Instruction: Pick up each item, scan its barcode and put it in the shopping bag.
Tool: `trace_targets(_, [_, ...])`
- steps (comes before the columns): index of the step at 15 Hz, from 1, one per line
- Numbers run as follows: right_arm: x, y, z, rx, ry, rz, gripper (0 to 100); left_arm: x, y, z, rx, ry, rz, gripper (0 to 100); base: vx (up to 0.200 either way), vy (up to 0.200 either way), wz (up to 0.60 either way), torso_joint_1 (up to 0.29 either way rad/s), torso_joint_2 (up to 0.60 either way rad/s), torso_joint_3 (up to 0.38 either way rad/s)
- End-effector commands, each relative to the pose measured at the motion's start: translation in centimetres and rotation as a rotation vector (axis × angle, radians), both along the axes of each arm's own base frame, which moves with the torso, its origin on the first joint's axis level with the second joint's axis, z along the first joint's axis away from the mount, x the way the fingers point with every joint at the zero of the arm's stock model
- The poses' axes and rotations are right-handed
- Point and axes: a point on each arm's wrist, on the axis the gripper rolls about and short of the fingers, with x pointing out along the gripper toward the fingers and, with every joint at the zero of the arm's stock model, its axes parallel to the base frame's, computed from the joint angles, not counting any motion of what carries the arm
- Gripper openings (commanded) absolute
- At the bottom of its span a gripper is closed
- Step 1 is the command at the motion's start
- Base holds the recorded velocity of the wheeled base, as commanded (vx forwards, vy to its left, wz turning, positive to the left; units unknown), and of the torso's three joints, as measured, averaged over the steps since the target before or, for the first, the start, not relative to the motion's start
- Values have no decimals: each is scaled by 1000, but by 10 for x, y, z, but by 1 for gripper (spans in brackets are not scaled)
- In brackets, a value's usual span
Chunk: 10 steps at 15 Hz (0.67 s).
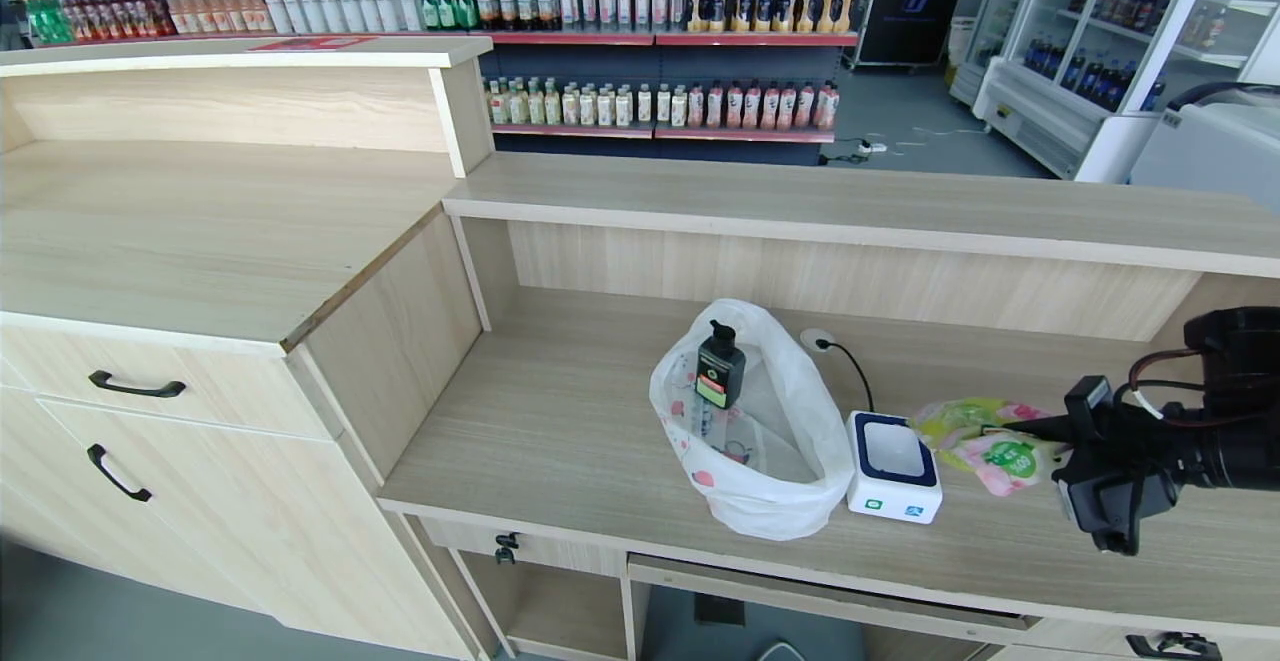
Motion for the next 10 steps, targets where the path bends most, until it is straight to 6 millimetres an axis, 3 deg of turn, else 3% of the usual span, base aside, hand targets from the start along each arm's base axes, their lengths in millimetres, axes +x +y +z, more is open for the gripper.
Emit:
trace_targets(1, [3,4,-5,5,16,18,0,0,0,0,0,1,0,100,0,0,0,0,0,0])
trace_targets(10, [19,9,-9,19,-33,24,0,0,0,0,0,1,0,100,0,0,0,0,0,0])
